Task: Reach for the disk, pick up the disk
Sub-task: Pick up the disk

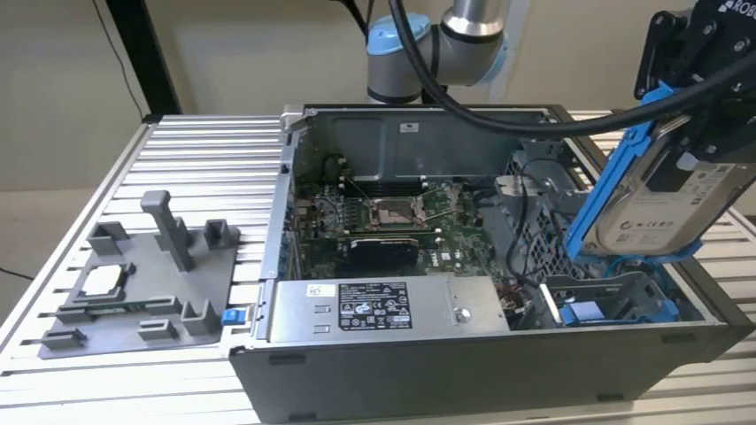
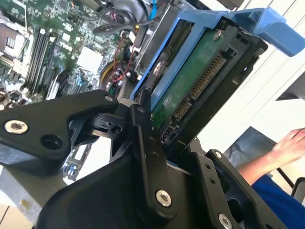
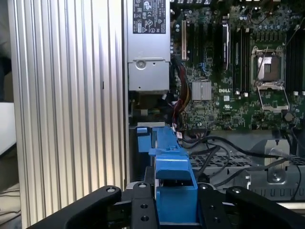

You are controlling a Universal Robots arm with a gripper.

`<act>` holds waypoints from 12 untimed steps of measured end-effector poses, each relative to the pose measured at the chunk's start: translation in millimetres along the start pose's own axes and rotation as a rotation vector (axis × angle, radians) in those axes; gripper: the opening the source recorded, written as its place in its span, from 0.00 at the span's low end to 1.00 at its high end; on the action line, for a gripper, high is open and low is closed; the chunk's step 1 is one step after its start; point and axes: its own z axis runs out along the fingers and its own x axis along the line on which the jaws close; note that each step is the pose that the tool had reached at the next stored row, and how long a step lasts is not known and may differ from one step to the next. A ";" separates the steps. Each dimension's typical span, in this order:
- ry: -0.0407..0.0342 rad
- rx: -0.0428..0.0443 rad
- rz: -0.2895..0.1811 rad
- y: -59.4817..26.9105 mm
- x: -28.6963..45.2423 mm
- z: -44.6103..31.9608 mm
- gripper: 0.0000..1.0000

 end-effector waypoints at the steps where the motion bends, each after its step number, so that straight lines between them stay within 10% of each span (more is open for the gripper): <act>1: 0.0000 0.0001 0.000 -2.1 0.3 0.9 0.00; 12: -0.0007 -0.0027 0.038 -12.9 1.9 7.8 0.00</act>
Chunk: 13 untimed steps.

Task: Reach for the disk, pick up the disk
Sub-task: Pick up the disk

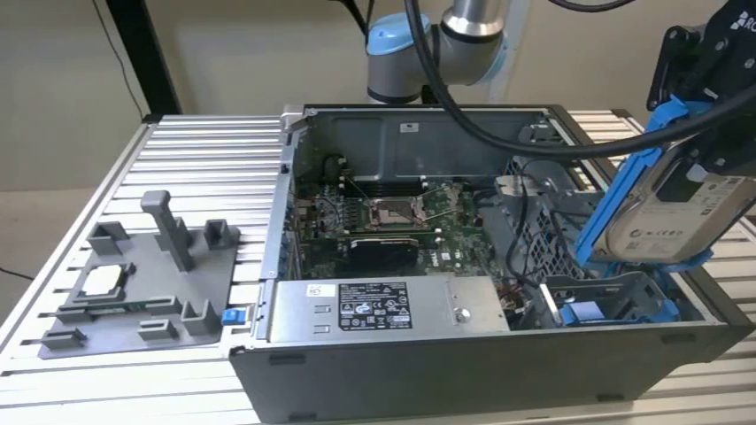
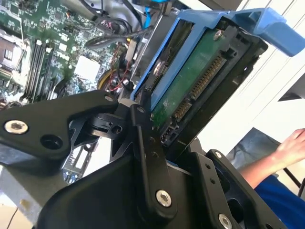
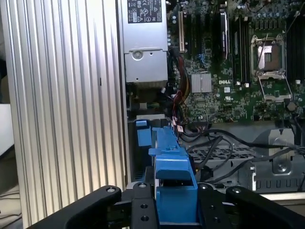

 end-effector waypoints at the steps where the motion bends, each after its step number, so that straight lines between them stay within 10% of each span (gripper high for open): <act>1: 0.0002 -0.0027 0.000 -1.0 2.1 0.1 0.00; 5: 0.0004 -0.0042 0.000 -2.0 14.2 0.8 0.00; 13: 0.0008 -0.0043 -0.010 -1.5 14.5 2.1 0.00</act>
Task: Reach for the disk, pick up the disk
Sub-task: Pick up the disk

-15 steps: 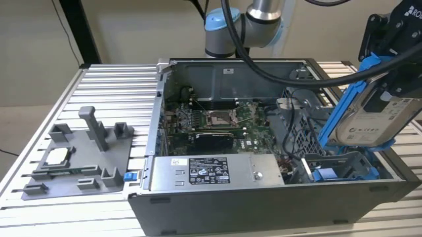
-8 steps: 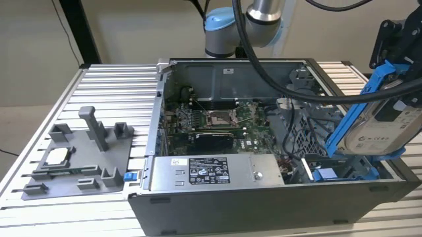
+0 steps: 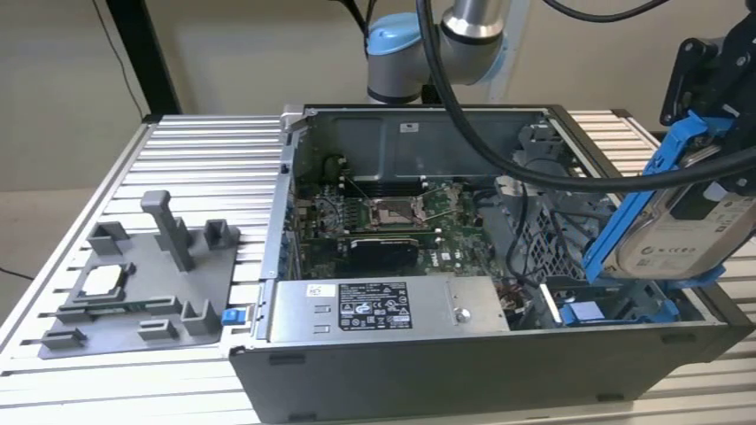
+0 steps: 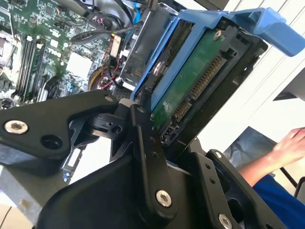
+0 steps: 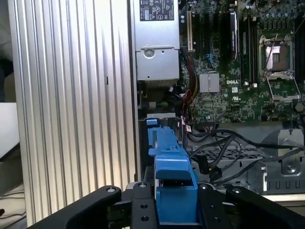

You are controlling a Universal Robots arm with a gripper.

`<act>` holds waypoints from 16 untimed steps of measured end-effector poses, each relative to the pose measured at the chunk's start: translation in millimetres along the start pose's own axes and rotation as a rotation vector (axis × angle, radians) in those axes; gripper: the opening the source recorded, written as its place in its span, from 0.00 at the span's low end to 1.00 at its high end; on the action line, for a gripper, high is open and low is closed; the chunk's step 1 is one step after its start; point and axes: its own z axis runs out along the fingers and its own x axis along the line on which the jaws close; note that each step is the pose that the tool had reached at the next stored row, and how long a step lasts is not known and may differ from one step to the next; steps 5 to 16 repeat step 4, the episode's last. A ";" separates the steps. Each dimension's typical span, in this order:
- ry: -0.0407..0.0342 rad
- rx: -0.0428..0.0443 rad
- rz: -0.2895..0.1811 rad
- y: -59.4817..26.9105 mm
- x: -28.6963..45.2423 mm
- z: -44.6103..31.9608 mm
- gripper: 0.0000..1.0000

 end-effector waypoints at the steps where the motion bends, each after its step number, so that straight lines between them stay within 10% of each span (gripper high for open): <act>1: -0.0002 0.0000 -0.001 0.0 0.0 0.1 0.00; 16: -0.0002 0.0000 -0.001 0.0 0.0 0.1 0.00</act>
